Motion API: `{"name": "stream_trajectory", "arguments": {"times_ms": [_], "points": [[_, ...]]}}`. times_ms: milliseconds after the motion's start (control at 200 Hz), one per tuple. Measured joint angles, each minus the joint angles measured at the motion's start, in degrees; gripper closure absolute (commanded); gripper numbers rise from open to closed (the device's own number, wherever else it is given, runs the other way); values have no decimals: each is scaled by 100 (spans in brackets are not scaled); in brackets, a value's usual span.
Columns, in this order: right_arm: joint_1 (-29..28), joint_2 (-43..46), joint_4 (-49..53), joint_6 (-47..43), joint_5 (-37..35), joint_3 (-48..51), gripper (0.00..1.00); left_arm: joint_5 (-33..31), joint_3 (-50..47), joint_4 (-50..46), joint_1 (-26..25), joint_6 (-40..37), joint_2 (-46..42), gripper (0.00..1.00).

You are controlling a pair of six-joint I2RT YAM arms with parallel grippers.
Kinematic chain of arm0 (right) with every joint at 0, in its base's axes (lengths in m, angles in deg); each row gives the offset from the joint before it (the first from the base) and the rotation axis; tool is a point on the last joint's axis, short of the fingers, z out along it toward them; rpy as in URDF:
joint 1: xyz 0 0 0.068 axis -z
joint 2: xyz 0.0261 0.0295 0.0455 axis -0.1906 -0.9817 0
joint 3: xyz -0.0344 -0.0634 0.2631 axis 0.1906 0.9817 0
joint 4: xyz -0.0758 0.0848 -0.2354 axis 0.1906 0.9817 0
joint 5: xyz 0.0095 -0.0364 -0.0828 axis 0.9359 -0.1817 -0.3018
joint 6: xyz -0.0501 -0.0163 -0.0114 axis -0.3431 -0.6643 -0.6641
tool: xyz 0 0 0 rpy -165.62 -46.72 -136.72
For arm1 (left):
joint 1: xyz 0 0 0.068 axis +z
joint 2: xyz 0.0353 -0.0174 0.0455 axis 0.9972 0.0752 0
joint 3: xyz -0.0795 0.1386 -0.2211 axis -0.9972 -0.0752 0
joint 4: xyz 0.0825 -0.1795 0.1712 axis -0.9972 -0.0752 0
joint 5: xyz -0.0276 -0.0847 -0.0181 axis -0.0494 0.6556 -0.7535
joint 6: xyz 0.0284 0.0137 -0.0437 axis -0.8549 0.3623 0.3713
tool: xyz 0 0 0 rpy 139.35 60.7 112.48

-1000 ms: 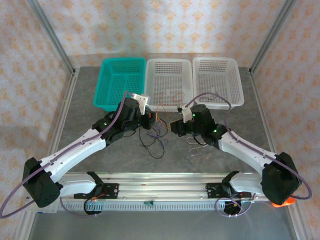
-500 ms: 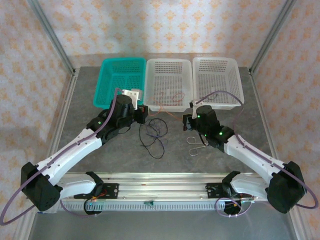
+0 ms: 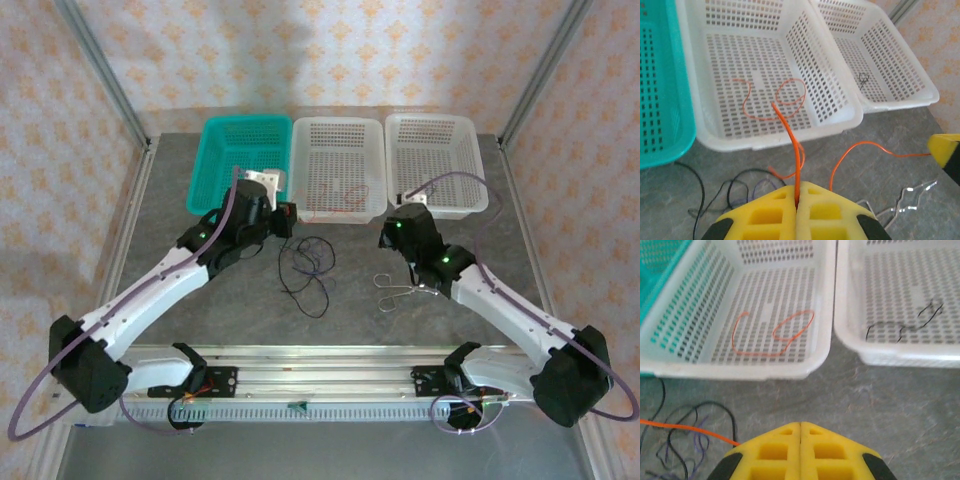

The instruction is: Untangle the cables

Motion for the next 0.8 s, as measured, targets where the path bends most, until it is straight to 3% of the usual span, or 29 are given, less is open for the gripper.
{"name": "stream_trajectory", "arguments": {"times_ms": [340,801], "points": [[273,-1189,-59,-201,-33,-1475,100,-175,1749,-70,240,0,1858,100],[793,-3165,-402,-197,1421,-2944,100,-321,3847,-505,389,52,4146,100]]}}
